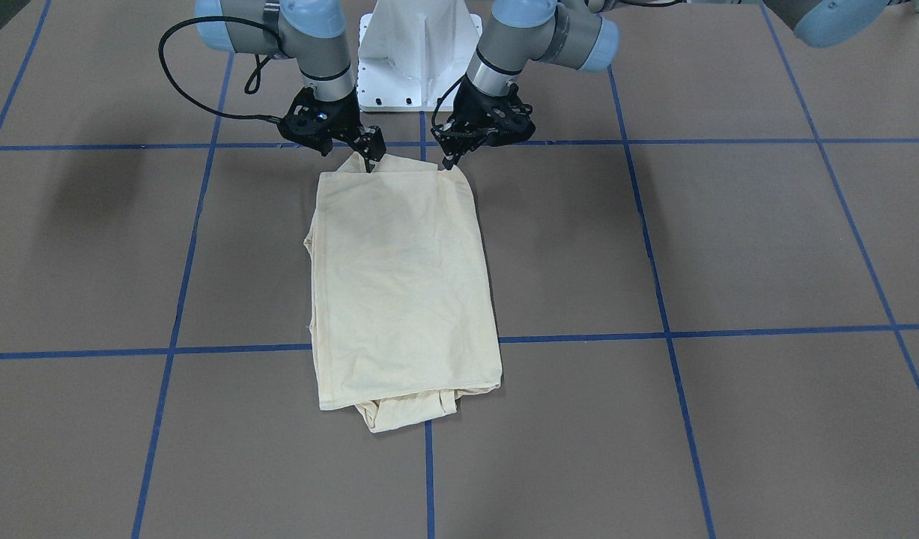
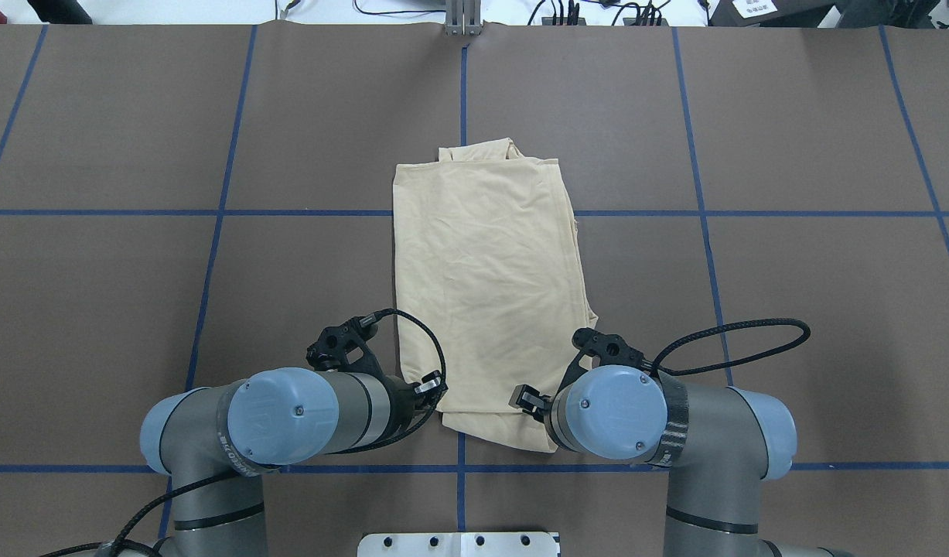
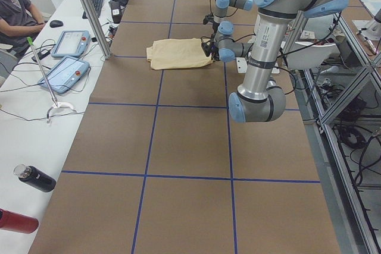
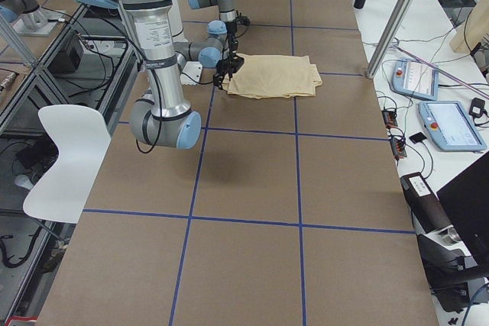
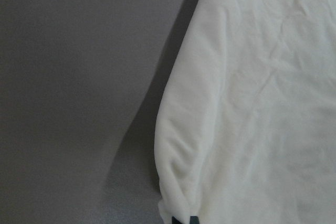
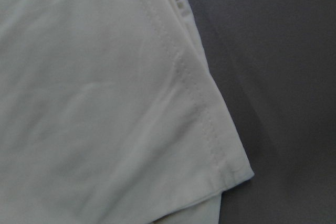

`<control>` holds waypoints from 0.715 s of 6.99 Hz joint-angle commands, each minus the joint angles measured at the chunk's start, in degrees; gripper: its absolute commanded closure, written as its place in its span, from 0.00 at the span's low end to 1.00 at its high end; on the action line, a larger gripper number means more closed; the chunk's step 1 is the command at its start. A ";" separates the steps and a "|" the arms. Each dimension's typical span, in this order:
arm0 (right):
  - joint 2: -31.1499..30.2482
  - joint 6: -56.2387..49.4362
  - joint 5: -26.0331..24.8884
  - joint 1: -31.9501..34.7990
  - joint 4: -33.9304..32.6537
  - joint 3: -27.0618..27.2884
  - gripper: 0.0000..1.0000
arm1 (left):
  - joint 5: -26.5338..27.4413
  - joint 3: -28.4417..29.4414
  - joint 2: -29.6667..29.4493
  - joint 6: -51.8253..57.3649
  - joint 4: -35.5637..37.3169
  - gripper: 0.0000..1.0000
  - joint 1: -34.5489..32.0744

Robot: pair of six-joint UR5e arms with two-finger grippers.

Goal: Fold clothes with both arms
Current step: 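Pinch the shirt's near edge corners with both grippers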

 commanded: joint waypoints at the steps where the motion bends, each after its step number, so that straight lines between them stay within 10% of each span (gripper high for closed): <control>1: 0.22 -0.10 -0.05 0.60 0.01 -0.27 0.00 | 0.00 -0.07 0.03 0.00 0.00 1.00 -0.01; 5: 0.31 2.01 0.03 2.36 0.10 -0.62 0.00 | 0.00 0.11 0.03 0.00 0.00 1.00 -0.01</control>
